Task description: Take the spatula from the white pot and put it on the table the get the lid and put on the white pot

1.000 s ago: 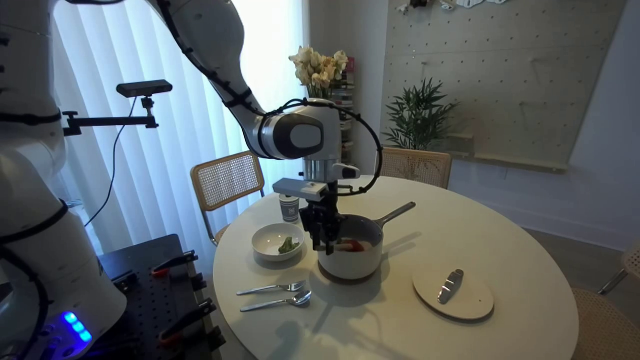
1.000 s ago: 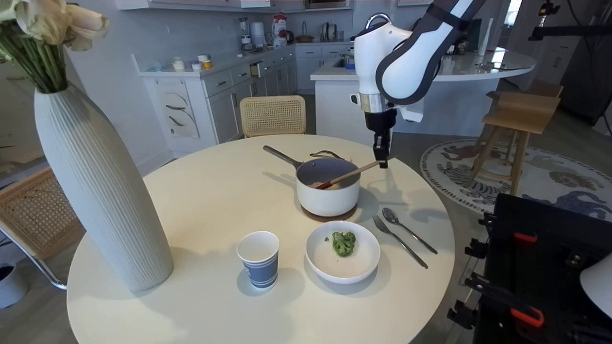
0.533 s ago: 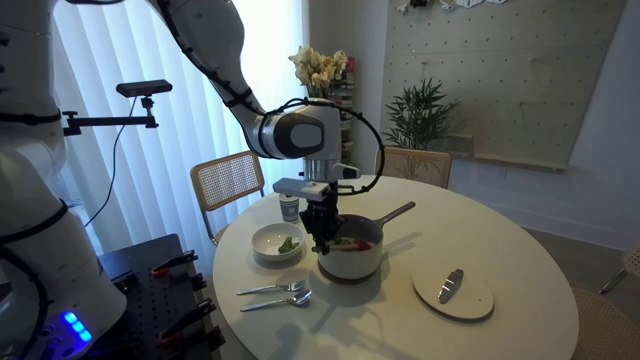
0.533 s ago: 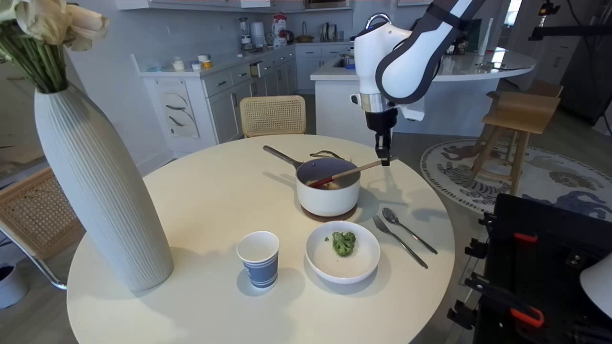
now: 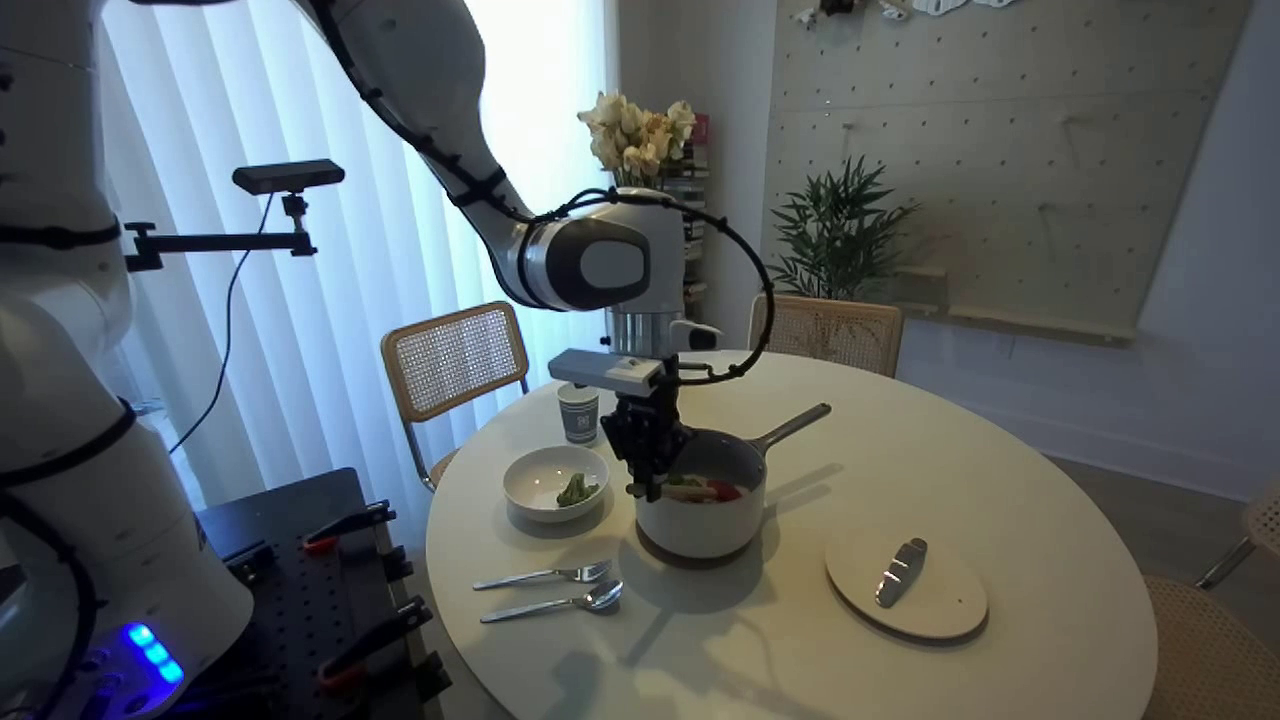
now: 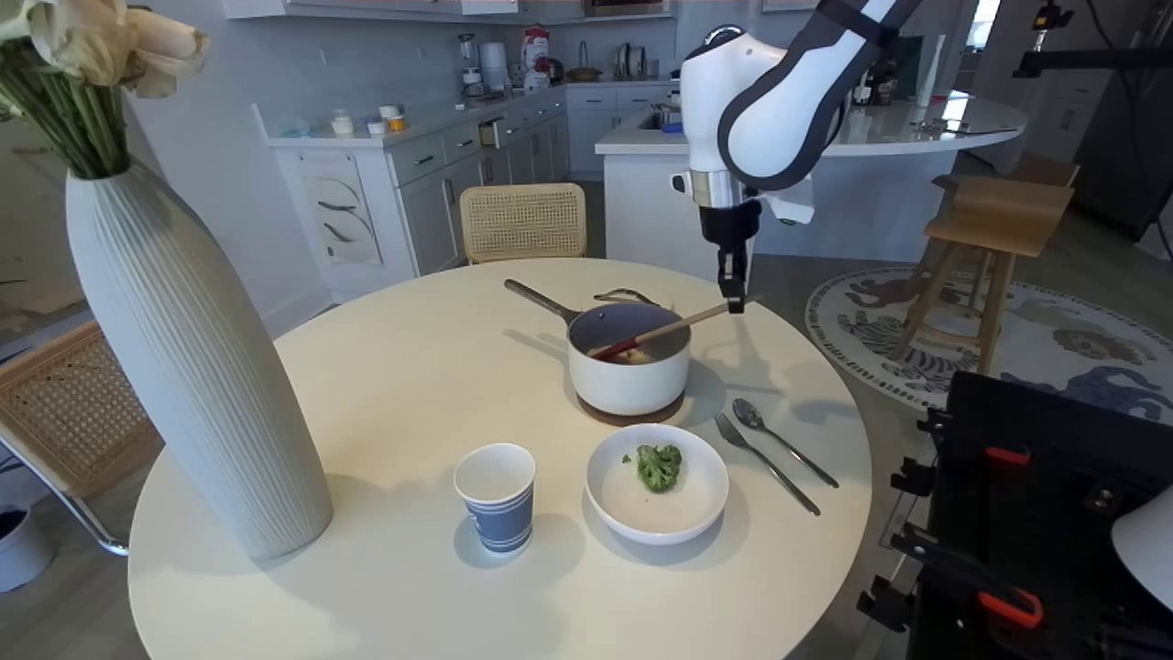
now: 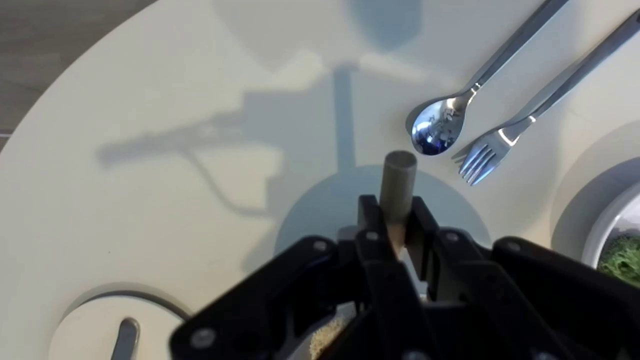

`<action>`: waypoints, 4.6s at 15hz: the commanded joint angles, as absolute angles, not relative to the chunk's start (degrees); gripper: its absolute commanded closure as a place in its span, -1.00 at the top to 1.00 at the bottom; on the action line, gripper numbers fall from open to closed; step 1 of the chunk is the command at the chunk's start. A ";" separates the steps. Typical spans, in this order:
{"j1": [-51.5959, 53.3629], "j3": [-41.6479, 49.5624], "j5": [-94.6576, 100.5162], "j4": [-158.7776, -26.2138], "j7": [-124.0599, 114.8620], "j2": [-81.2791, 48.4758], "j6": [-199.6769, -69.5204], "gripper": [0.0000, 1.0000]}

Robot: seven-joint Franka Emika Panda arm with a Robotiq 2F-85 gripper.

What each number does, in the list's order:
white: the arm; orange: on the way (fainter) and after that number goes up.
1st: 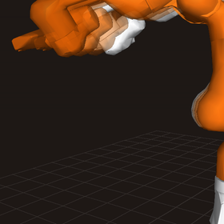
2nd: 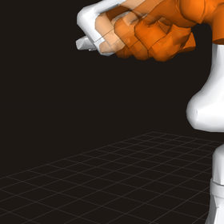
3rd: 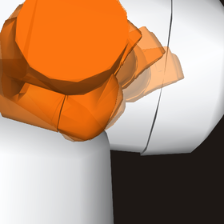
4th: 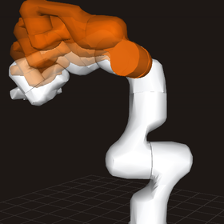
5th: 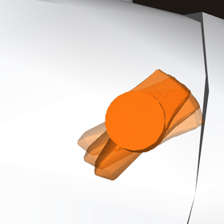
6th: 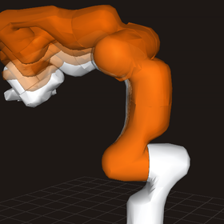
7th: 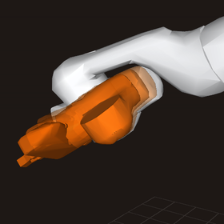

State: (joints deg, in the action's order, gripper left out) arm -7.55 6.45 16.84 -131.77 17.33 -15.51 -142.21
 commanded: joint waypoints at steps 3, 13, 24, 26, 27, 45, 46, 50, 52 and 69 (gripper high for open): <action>-8.93 4.20 8.49 -129.89 26.01 -9.82 -136.35 -0.91; -7.91 4.37 1.79 -124.58 30.02 -5.92 -130.08 -0.91; -6.24 3.20 2.26 -122.54 29.58 -3.63 -130.36 -0.91; -5.90 3.16 2.35 -122.18 29.54 -3.14 -130.36 -0.91; -5.73 3.16 2.44 -122.02 29.48 -2.94 -130.34 -0.91; -1.05 1.30 3.41 -115.28 26.94 1.59 -128.74 -0.91; -0.79 1.12 3.59 -114.93 26.75 1.74 -128.69 -0.91; -0.34 0.73 4.30 -114.66 25.71 3.69 -128.23 -0.91; -0.34 0.85 4.73 -115.21 25.76 5.43 -127.66 -0.91; -3.36 7.10 10.18 -127.38 25.81 24.21 -116.03 -0.91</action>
